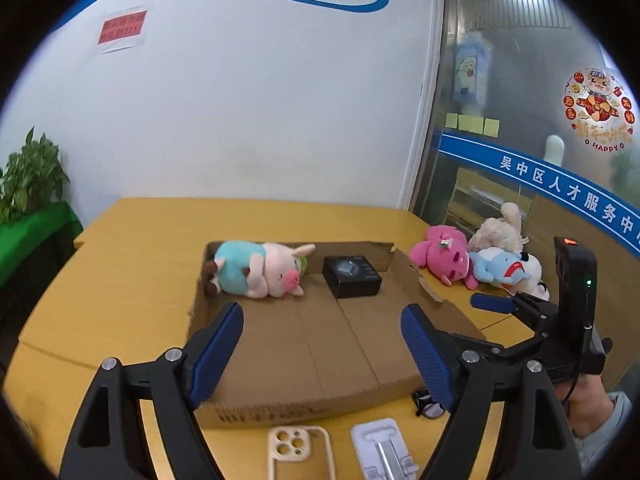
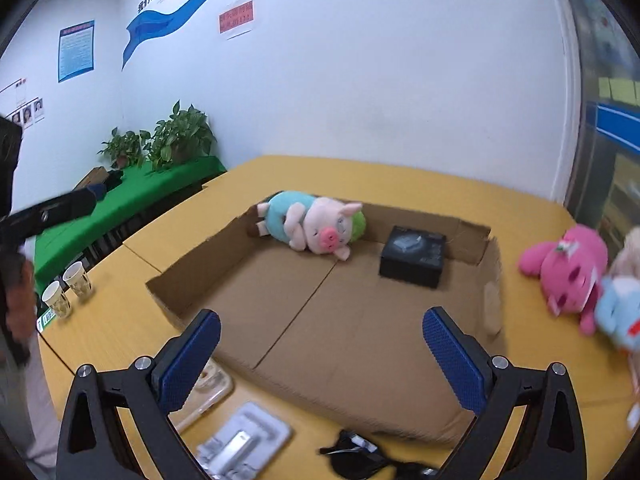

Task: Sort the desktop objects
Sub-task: 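Lower the left gripper onto the white phone stand and grasp it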

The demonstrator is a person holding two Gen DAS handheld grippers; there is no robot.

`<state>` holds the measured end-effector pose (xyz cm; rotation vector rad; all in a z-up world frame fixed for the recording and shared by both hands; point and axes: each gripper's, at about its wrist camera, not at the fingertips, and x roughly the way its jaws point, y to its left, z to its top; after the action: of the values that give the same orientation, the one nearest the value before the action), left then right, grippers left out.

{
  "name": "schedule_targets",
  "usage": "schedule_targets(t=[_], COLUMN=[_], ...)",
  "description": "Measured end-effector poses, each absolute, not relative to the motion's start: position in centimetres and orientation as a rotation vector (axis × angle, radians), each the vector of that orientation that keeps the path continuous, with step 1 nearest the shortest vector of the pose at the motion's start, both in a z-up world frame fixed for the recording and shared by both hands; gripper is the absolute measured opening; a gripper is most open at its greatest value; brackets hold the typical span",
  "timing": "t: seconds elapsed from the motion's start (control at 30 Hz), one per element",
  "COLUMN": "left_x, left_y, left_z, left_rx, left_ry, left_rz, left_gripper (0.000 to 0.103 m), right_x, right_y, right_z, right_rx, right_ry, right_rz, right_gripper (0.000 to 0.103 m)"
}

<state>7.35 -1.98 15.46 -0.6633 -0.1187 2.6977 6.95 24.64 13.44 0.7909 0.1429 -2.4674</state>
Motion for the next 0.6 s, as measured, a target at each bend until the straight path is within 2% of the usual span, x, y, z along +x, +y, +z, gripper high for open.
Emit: schedule_targets(t=[0.03, 0.1, 0.17, 0.23, 0.27, 0.3, 0.33, 0.37, 0.4, 0.47, 0.53, 0.57, 0.6], left_x=[7.8, 8.6, 9.0, 9.5, 9.8, 10.0, 10.1, 10.0, 9.9, 9.9, 9.9, 9.9, 9.9], left_y=[-1.6, -1.3, -0.7, -0.7, -0.8, -0.9, -1.0, -1.0, -0.9, -0.8, -0.8, -0.8, -0.8], left_z=[14.7, 13.5, 12.6, 12.1, 12.0, 11.9, 11.8, 11.5, 11.2, 10.6, 9.9, 9.4, 8.8], left_rx=[-0.669, -0.69, -0.721, -0.734, -0.738, -0.744, -0.757, -0.781, -0.804, -0.818, -0.838, -0.846, -0.853], left_ry=[-0.108, -0.078, -0.075, -0.091, -0.104, -0.118, -0.133, -0.14, -0.139, -0.138, -0.167, -0.186, -0.199], left_rz=[2.697, 2.701, 2.697, 2.681, 2.674, 2.671, 2.666, 2.653, 2.636, 2.621, 2.623, 2.62, 2.611], left_gripper=[0.081, 0.08, 0.079, 0.073, 0.062, 0.049, 0.044, 0.041, 0.041, 0.043, 0.062, 0.075, 0.078], right_x=[7.8, 9.2, 10.4, 11.4, 11.7, 12.0, 12.3, 12.6, 13.1, 13.9, 14.3, 14.3, 14.4], right_y=[24.3, 23.9, 23.9, 24.1, 24.3, 24.5, 24.8, 25.1, 25.2, 25.2, 24.9, 24.7, 24.4], right_z=[13.1, 12.7, 12.2, 11.9, 11.7, 11.6, 11.5, 11.3, 11.1, 10.5, 9.5, 8.8, 8.1], right_rx=[0.785, 0.782, 0.77, 0.775, 0.778, 0.779, 0.778, 0.778, 0.774, 0.772, 0.803, 0.827, 0.857], right_ry=[0.15, 0.171, 0.175, 0.157, 0.131, 0.106, 0.081, 0.059, 0.043, 0.037, 0.041, 0.045, 0.043], right_rz=[-2.478, -2.493, -2.491, -2.503, -2.5, -2.498, -2.501, -2.507, -2.513, -2.505, -2.481, -2.465, -2.44], right_gripper=[0.091, 0.055, 0.038, 0.037, 0.038, 0.047, 0.058, 0.087, 0.103, 0.103, 0.103, 0.103, 0.103])
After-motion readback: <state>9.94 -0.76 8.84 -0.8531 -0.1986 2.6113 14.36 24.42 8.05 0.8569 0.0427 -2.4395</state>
